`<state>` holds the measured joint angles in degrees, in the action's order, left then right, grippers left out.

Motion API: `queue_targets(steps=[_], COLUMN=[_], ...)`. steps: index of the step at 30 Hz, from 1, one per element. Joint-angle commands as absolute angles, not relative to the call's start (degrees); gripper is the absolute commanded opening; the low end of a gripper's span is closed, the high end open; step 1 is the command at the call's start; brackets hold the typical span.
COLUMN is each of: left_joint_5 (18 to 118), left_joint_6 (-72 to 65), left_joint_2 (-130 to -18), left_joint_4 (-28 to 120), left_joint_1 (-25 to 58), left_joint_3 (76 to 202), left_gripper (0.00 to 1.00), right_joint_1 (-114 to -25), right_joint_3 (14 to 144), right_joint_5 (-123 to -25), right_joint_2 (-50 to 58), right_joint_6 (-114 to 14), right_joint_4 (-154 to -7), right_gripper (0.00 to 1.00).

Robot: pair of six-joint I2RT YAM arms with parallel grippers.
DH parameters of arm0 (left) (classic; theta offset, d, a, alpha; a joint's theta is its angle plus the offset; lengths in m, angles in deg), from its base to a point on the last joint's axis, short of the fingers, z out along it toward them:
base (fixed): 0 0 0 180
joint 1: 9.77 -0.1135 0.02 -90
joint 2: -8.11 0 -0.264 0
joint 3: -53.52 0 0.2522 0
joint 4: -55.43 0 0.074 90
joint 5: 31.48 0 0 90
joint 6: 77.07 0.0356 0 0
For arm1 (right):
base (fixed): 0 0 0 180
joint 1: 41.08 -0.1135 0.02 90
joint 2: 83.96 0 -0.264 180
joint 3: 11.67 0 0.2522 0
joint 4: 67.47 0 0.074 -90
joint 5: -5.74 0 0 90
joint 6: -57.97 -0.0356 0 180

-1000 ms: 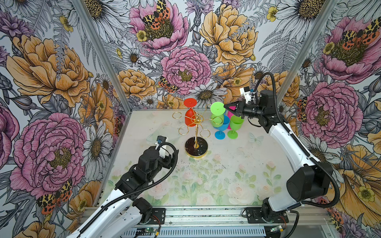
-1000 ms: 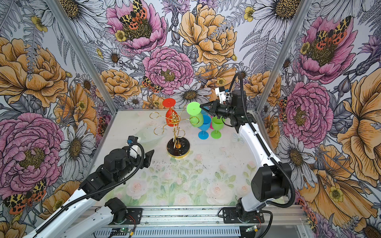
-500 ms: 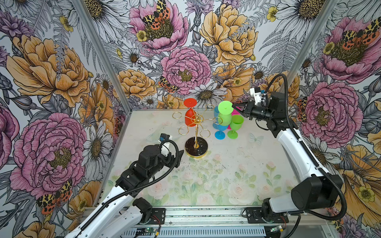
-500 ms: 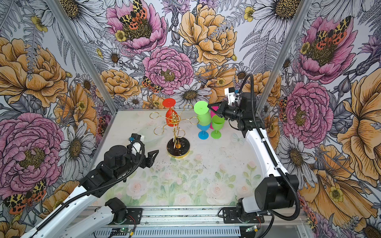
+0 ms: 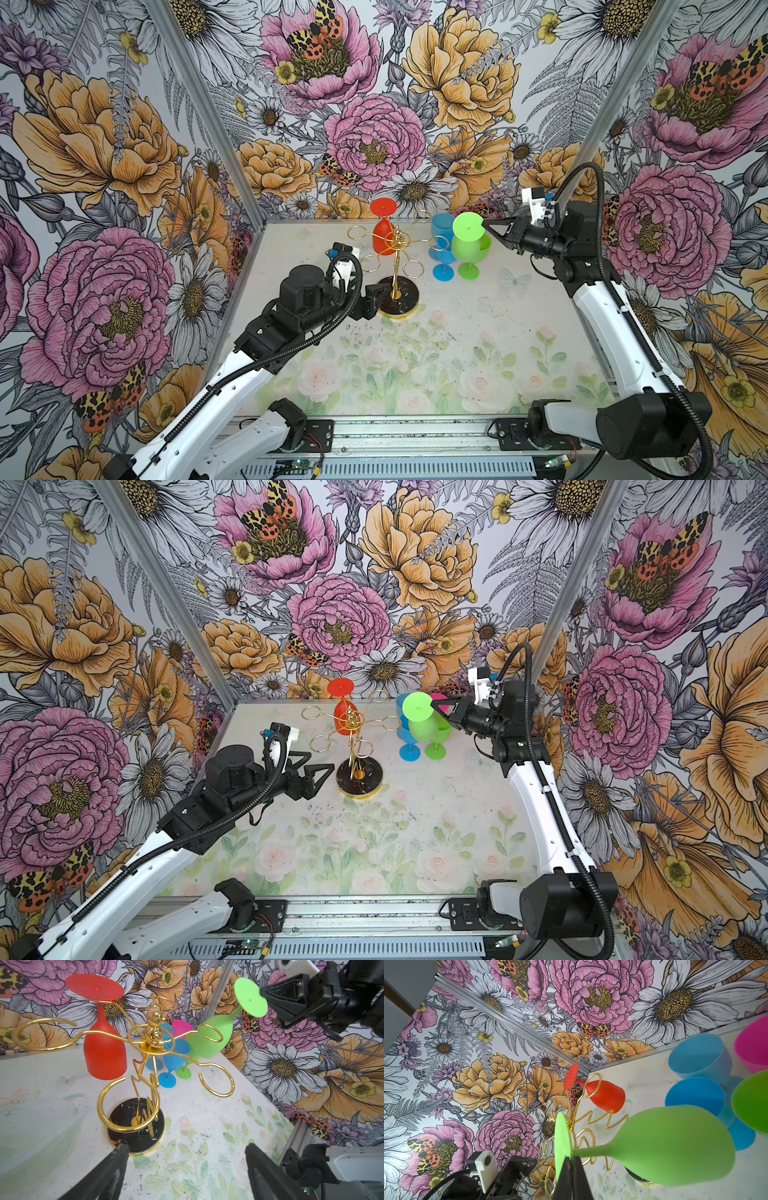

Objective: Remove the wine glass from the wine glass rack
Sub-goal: 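Pull the green glass off its hook with the right gripper, then carry the green glass toward the left gripper while the left reaches in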

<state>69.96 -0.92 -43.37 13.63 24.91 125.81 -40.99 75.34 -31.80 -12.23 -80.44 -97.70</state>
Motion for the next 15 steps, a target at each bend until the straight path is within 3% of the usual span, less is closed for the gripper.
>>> queue_targets(steps=[1,15], left_joint_5=[76.7,92.2], left_joint_6=[-5.2,-24.4], left_joint_2=[-45.8,-56.0], left_joint_4=[15.7,29.5], left_joint_1=[24.4,24.6], left_joint_3=[129.4,131.2], left_gripper=[0.89,0.76], right_joint_1=[-40.5,-41.2], right_joint_3=[74.2,67.4], right_joint_5=[-28.9,-18.8], right_joint_2=[-15.5,-22.9], right_joint_6=[-77.9,-74.3], right_joint_4=[-99.3,-101.9], right_gripper=[0.00,0.00])
